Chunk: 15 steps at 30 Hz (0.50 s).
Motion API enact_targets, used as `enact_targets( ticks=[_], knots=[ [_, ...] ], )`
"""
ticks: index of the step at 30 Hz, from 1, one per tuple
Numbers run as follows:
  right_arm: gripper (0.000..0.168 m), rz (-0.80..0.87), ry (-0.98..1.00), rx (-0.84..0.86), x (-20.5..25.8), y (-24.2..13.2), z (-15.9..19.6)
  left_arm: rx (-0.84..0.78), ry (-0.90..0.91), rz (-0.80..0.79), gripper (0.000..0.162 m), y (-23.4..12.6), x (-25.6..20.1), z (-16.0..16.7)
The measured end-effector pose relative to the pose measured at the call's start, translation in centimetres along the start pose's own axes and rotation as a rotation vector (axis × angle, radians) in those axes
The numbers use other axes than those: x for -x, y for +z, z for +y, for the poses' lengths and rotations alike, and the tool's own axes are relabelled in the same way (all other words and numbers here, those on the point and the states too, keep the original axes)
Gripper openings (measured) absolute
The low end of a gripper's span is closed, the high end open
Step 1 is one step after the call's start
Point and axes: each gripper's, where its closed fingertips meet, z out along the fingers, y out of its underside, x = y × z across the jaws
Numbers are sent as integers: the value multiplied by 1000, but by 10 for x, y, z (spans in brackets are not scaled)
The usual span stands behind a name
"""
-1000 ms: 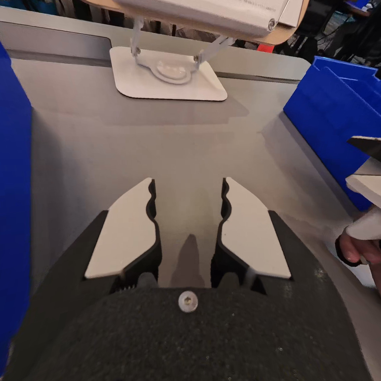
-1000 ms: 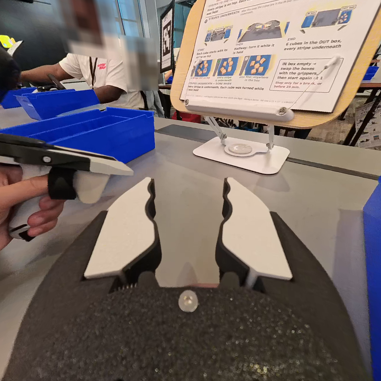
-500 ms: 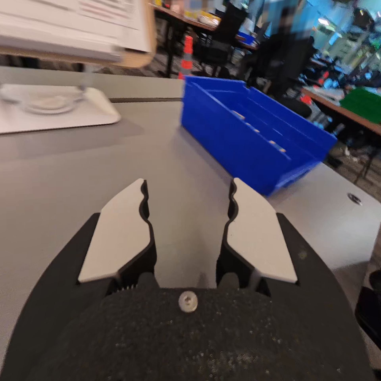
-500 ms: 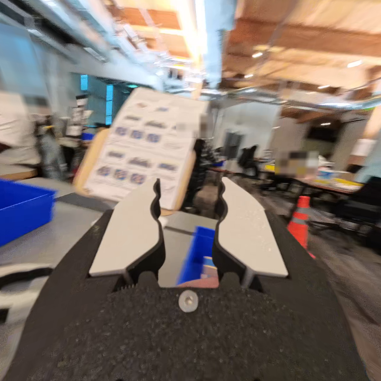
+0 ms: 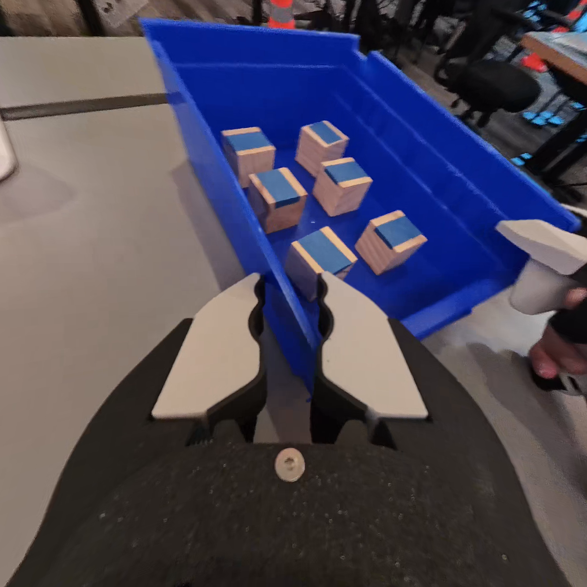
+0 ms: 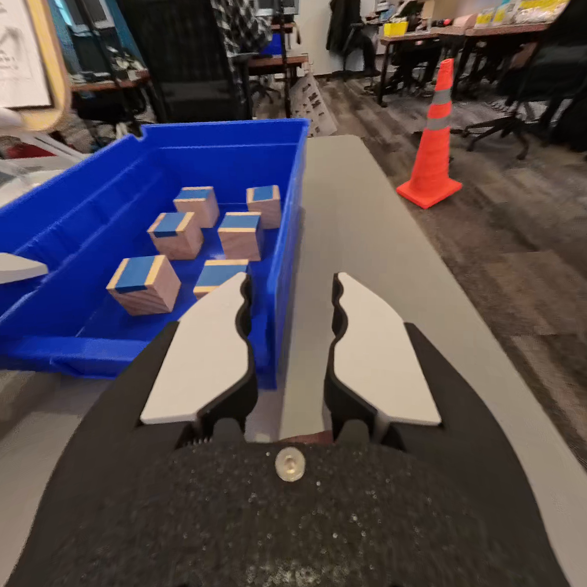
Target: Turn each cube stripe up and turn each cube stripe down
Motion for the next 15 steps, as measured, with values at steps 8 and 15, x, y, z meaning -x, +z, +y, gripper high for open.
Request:
enact_targets(
  ticks=[8,15],
  knots=[
    [35,-10,140,65,52,8,6,21,85,-188,5,-19,29,0],
    [3,59,180,44,86,-27,-4,-75,127,-224,5,-90,43,0]
  ],
)
